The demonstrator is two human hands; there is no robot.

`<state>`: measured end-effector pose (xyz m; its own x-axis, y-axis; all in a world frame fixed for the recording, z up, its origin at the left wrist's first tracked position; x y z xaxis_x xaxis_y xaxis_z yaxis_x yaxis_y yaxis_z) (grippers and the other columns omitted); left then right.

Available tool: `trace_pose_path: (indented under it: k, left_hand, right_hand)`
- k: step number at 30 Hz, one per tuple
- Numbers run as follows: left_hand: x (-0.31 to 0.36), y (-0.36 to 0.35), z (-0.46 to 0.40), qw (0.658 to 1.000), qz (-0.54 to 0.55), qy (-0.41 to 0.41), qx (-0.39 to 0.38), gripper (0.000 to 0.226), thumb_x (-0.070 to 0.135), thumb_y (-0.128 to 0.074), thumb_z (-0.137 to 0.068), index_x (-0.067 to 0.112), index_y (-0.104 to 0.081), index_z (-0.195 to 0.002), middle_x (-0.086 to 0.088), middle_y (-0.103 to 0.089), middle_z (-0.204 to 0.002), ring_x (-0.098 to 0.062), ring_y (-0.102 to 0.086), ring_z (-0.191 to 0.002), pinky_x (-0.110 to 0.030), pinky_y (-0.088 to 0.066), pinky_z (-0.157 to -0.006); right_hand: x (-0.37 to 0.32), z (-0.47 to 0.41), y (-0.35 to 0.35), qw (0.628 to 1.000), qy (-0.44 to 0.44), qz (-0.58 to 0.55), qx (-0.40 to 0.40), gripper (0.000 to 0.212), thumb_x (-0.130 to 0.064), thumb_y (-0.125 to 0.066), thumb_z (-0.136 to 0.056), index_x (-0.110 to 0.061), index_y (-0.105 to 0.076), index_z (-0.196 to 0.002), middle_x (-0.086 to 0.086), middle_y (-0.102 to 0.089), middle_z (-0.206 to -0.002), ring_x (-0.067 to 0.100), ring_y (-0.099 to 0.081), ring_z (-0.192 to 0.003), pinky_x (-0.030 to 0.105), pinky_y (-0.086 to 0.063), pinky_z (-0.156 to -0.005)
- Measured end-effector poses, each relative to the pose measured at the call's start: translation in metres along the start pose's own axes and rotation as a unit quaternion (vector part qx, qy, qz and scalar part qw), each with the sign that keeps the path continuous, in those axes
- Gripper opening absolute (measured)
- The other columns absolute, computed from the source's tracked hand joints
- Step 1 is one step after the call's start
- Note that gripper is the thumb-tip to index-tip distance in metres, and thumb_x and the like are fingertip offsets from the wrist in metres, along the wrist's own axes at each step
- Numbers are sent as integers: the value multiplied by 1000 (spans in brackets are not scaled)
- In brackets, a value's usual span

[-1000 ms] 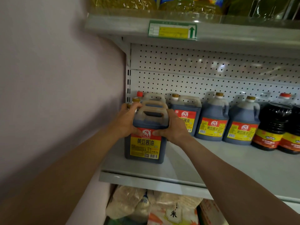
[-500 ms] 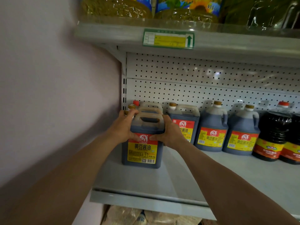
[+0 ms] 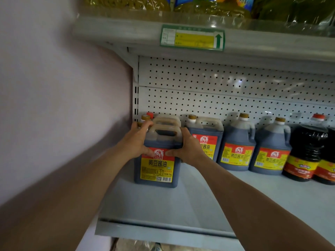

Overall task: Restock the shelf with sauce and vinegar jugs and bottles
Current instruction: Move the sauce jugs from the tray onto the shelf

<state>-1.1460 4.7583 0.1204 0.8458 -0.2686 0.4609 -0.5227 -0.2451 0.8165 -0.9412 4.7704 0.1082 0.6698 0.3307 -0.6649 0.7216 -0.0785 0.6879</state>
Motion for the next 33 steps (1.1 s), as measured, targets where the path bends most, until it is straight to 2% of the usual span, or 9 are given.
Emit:
trace_pose_path:
  k: [5, 8, 13, 17, 19, 22, 26, 30, 33]
  left_hand:
    - [3, -1, 5, 1000, 8, -2, -2, 110, 26, -93, -62, 34, -25, -148, -10, -26, -147, -35, -53, -123, -42, -52, -100]
    - [5, -2, 9, 1000, 21, -5, 10, 110, 22, -93, -64, 36, -25, -150, -11, -23, -150, -37, -52, -126, -42, -51, -102]
    - [13, -2, 27, 999, 9, -13, 44, 118, 20, -87, -73, 52, -5, -153, -12, -22, -151, -37, -51, -127, -44, -49, -102]
    - [24, -5, 55, 993, -28, 46, 105, 114, 37, -80, -80, 52, 7, -152, -18, 2, -164, -42, -15, -149, -51, -27, -117]
    - [39, -6, 77, 987, -20, 57, 152, 110, 46, -80, -77, 44, -4, -156, -19, -1, -164, -37, -9, -151, -48, -20, -118]
    - [62, -1, 110, 978, 38, 73, 192, 101, 41, -85, -71, 40, -27, -153, -16, -28, -155, -35, -29, -141, -44, -29, -113]
    - [90, -12, 155, 977, 116, 99, 151, 67, 30, -87, -70, 22, -59, -131, -15, -59, -125, -33, -53, -118, -40, -44, -101]
    - [117, -56, 221, 971, 173, 123, 111, 53, 33, -87, -73, 17, -65, -118, -10, -66, -114, -25, -62, -99, -29, -45, -84]
    - [131, -95, 277, 971, 170, 146, 79, 47, 38, -83, -76, 21, -65, -116, -7, -65, -112, -22, -62, -99, -26, -41, -80]
  right_hand:
    - [-2, 4, -1, 1000, -10, 14, -6, 82, -29, -89, -73, -21, -37, -136, 10, -65, -113, 37, -67, -95, 51, -60, -74]
    - [-6, 7, -3, 999, -14, 42, 6, 86, -33, -88, -73, -19, -35, -139, 8, -66, -116, 33, -65, -103, 42, -57, -77]
    - [-5, 29, -5, 992, -97, 70, 39, 85, -43, -79, -82, -12, -29, -143, 12, -67, -119, 34, -65, -108, 39, -53, -80]
    - [4, 65, 19, 986, -148, 40, 68, 84, -50, -77, -81, -9, -35, -141, 10, -64, -118, 33, -62, -112, 34, -44, -73]
    - [10, 89, 40, 985, -136, 75, 74, 77, -54, -76, -81, -9, -42, -134, 9, -64, -111, 34, -62, -111, 33, -43, -72]
    - [15, 126, 68, 984, -120, 107, 70, 76, -53, -75, -83, -11, -45, -138, 12, -61, -130, 34, -57, -120, 36, -46, -84]
    - [24, 183, 80, 987, -94, 128, 24, 82, -52, -76, -83, -14, -42, -146, 11, -46, -145, 30, -48, -131, 39, -45, -101]
    - [44, 245, 77, 989, -79, 127, -8, 81, -51, -78, -81, -16, -41, -145, 10, -42, -145, 30, -42, -134, 39, -42, -103]
    - [67, 296, 73, 989, -72, 123, -33, 80, -49, -78, -81, -16, -42, -145, 11, -42, -143, 31, -42, -133, 40, -43, -102]
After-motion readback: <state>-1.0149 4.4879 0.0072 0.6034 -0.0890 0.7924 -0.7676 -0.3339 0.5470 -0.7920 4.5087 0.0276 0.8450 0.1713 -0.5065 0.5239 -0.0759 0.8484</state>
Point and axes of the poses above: each hand's wrist, its own z-axis away from the middle knuckle, its own y-axis out of the back of the hand, x = y × z, the point moved 3 cm from there along -z, towards the middle knuckle
